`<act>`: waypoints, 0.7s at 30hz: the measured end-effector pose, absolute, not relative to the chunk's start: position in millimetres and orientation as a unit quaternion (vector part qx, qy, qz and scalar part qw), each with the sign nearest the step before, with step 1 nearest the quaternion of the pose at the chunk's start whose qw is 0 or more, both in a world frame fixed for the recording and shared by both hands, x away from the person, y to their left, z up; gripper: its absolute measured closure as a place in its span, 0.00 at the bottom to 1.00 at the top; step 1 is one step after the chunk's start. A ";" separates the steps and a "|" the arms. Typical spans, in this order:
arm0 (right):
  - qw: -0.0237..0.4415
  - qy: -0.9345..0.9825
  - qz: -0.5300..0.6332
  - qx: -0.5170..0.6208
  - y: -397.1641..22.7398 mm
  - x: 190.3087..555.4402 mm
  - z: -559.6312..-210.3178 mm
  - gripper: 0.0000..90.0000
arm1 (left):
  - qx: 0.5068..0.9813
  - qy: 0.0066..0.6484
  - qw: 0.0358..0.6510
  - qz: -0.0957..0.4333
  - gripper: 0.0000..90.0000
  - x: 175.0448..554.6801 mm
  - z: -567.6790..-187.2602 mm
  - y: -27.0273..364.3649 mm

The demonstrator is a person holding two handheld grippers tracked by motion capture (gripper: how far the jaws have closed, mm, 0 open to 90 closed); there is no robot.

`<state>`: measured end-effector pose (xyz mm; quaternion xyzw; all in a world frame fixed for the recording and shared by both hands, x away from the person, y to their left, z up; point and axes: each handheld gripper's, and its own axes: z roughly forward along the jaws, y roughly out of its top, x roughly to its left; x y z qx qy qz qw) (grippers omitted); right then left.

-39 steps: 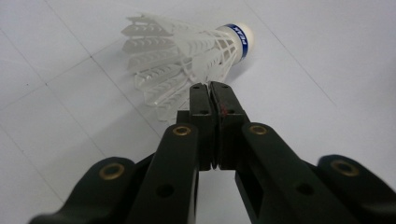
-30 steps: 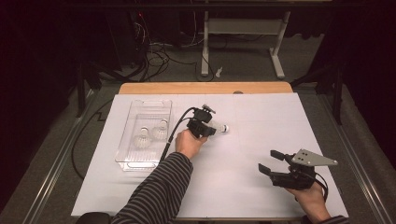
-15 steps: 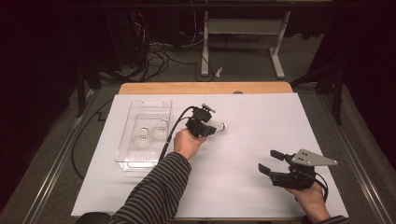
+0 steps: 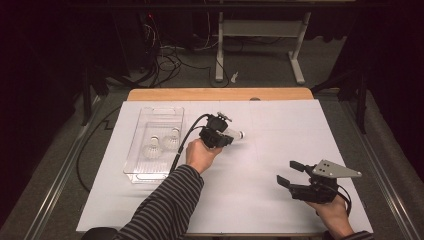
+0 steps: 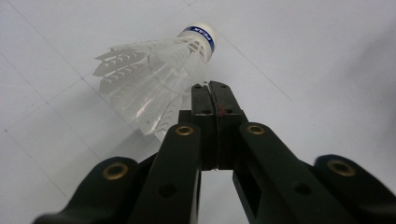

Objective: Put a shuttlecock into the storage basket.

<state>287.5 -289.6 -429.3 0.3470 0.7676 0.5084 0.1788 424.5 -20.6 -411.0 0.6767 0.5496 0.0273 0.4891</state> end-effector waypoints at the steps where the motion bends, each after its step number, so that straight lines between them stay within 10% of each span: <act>1: 0.179 0.768 0.508 0.347 -289.6 287.5 -429.3 0.31 | 0.677 0.549 0.490 0.028 1.00 423.2 -410.1 -20.8; 21: 0.179 0.768 0.508 0.347 -289.8 287.5 -429.3 0.31 | 0.682 0.515 0.518 0.024 1.00 396.0 -384.9 -21.0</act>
